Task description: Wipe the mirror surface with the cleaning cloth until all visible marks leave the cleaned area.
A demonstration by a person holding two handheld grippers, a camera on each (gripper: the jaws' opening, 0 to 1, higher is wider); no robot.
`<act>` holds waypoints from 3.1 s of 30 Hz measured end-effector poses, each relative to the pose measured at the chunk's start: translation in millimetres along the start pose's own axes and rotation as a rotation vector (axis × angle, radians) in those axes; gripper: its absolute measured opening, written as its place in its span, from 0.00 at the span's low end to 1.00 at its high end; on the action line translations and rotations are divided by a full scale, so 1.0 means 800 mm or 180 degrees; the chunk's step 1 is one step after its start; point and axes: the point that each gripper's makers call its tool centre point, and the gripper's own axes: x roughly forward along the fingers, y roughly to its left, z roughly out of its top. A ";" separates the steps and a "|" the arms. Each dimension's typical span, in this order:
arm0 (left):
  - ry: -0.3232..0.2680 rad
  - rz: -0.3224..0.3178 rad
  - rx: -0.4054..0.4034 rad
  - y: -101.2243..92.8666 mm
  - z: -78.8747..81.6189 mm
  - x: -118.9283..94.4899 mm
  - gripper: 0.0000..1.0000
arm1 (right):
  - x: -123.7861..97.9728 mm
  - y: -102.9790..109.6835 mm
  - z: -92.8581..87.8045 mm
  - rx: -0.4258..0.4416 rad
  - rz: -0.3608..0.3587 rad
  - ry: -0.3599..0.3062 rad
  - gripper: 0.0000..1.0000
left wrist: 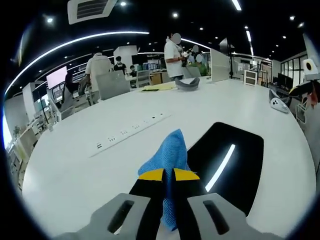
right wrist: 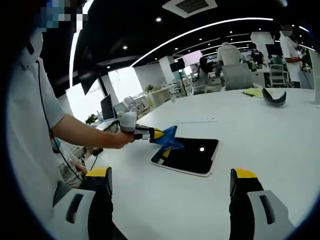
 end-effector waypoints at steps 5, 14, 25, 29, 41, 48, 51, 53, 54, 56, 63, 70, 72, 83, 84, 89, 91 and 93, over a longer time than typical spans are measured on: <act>0.0036 -0.0034 0.0017 -0.004 -0.007 0.013 0.03 | 0.001 -0.002 -0.003 0.0015 -0.0014 0.0026 0.98; 0.0060 -0.0029 0.0005 0.003 -0.015 0.026 0.03 | 0.002 -0.008 -0.010 0.0053 -0.0035 0.0076 0.98; 0.0065 -0.0015 0.0009 0.008 -0.021 0.036 0.03 | 0.007 -0.012 -0.019 0.0078 -0.0026 0.0156 0.98; 0.0060 -0.0020 0.0042 0.009 -0.023 0.038 0.03 | 0.010 -0.011 -0.019 0.0075 -0.0013 0.0171 0.98; -0.0018 -0.0005 0.0021 0.009 -0.025 0.038 0.03 | 0.014 -0.011 -0.018 0.0077 0.0007 0.0167 0.98; -0.0010 -0.0002 0.0020 0.009 -0.025 0.039 0.02 | 0.015 -0.010 -0.021 0.0090 0.0017 0.0182 0.97; -0.0004 0.0007 0.0038 0.008 -0.025 0.039 0.02 | 0.016 -0.010 -0.020 0.0090 0.0017 0.0174 0.97; -0.0006 0.0013 0.0029 0.008 -0.025 0.040 0.02 | 0.016 -0.010 -0.019 0.0089 0.0017 0.0169 0.97; -0.0006 0.0017 0.0039 0.008 -0.025 0.040 0.02 | 0.016 -0.010 -0.019 0.0092 0.0021 0.0168 0.97; -0.0003 0.0019 0.0041 0.008 -0.025 0.040 0.02 | 0.017 -0.011 -0.020 0.0090 0.0018 0.0175 0.97; -0.0005 0.0020 0.0042 0.007 -0.023 0.041 0.02 | 0.018 -0.010 -0.019 0.0093 0.0028 0.0180 0.97; -0.0015 0.0018 0.0028 0.005 -0.022 0.042 0.02 | 0.017 -0.010 -0.020 0.0119 0.0039 0.0171 0.97; -0.0018 0.0019 0.0034 0.004 -0.022 0.042 0.02 | 0.017 -0.010 -0.020 0.0122 0.0044 0.0166 0.98; -0.0004 -0.0075 0.0176 -0.010 -0.014 0.053 0.02 | 0.018 -0.010 -0.020 0.0125 0.0038 0.0170 0.97; -0.0011 -0.0071 0.0158 -0.010 -0.014 0.054 0.02 | 0.018 -0.010 -0.019 0.0120 0.0033 0.0168 0.97; -0.0011 -0.0082 0.0160 -0.012 -0.013 0.054 0.02 | 0.016 -0.012 -0.020 0.0126 0.0023 0.0168 0.97; -0.0011 -0.0085 0.0166 -0.012 -0.013 0.053 0.02 | 0.016 -0.011 -0.021 0.0134 0.0025 0.0175 0.97; -0.0018 -0.0083 0.0164 -0.013 -0.013 0.053 0.02 | 0.017 -0.011 -0.021 0.0128 0.0027 0.0173 0.97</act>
